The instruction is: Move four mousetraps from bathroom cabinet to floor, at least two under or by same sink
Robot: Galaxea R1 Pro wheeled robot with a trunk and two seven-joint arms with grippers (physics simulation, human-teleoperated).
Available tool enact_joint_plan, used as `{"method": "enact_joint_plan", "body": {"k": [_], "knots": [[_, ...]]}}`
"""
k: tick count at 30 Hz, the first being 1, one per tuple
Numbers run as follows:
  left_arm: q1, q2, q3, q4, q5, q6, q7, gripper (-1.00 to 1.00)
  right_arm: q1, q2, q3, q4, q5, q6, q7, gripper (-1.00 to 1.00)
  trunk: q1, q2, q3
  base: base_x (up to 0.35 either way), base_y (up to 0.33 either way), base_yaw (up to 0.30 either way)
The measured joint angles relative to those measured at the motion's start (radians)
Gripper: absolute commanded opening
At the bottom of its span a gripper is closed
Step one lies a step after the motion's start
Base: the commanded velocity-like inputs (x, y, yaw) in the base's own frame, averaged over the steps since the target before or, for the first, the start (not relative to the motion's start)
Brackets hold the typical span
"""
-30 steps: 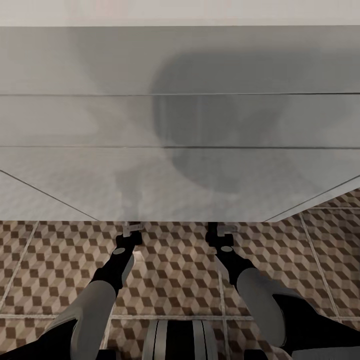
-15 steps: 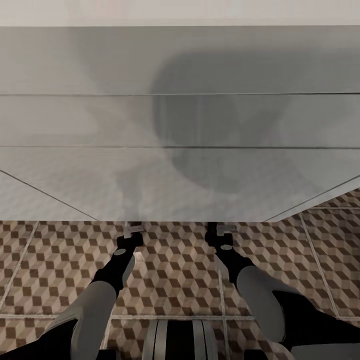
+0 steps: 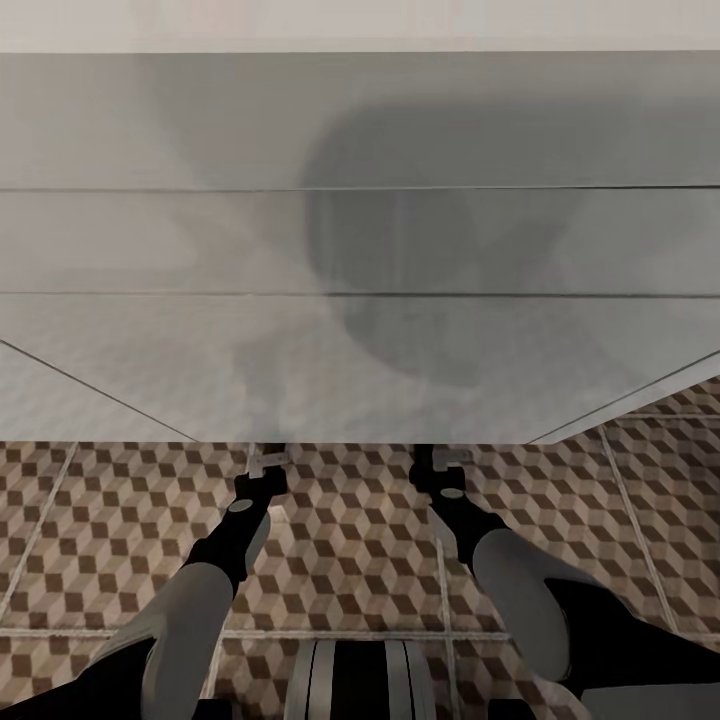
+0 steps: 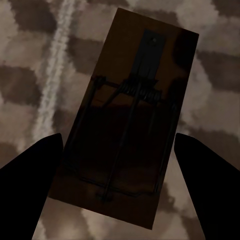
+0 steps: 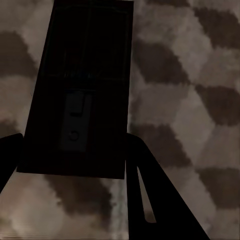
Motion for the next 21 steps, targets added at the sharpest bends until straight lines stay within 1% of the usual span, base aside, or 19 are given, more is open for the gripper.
{"method": "enact_joint_plan", "body": {"k": [15,17,18,20,21], "knots": [[0.000,0.000,0.000,0.000,-0.001,0.000,0.000,-1.00,-0.004,0.000,-0.001,0.000,-0.001,0.013,0.002,-1.00,0.000,0.000,0.000,0.000,0.000,0.000],[0.000,0.000,-0.001,0.000,-0.001,0.000,0.000,-1.00,-0.004,0.000,-0.001,0.000,-0.009,0.013,0.002,-1.00,0.000,0.000,0.000,0.000,0.000,0.000],[0.000,0.000,-0.001,0.000,-0.001,0.000,0.000,-1.00,-0.004,0.000,0.000,0.000,-0.015,0.013,0.002,1.00,0.000,0.000,0.000,0.000,0.000,0.000],[0.000,0.000,-0.001,0.000,-0.001,0.000,0.000,-1.00,-0.004,-0.001,0.000,0.001,-0.046,0.015,0.002,1.00,0.000,0.000,0.000,0.000,0.000,0.000],[0.000,0.000,0.000,0.000,-0.001,0.000,0.000,-1.00,-0.004,-0.001,0.000,0.001,-0.050,0.016,0.002,1.00,0.000,0.000,0.000,0.000,0.000,0.000]]}}
